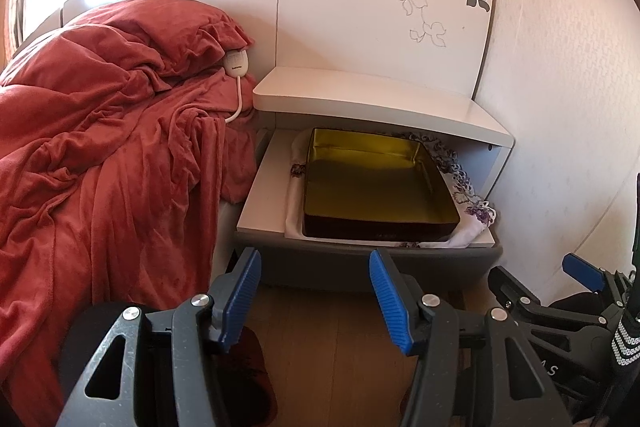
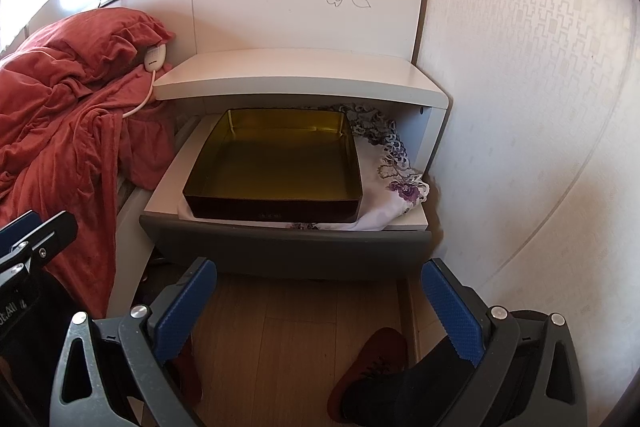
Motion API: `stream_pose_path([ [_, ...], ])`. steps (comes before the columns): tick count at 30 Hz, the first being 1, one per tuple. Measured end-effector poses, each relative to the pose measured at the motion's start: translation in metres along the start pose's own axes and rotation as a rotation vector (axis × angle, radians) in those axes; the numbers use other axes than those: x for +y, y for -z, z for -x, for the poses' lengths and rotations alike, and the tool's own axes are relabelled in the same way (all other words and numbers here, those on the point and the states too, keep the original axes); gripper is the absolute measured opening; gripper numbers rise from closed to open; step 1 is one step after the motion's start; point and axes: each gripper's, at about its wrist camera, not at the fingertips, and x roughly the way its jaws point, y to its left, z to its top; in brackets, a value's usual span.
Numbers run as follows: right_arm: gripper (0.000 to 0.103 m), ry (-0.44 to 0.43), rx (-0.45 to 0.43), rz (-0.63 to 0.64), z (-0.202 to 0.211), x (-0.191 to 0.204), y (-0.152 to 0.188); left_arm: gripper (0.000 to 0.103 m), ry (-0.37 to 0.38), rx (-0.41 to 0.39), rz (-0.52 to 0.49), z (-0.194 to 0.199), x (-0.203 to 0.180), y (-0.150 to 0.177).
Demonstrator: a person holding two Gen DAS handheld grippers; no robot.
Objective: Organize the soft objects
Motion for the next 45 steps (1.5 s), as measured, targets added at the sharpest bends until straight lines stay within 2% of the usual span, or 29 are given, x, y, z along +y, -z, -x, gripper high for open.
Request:
stream_pose_path([
  [25,0.103,-0.006,0.023,0.006,-0.007,0.001,0.004,0.057,-0.003,0.043,0.012,-0.009,0.004,0.005],
  [39,0.103,-0.029,0.089,0.031,-0.029,0.001,0.011,0.057,0.020,0.118,0.048,-0.030,0.010,0.011],
  [45,0.103,-0.106,0.155,0.103,-0.051,0.008,0.012,0.057,0.062,0.203,0.081,-0.055,0.020,0.011],
])
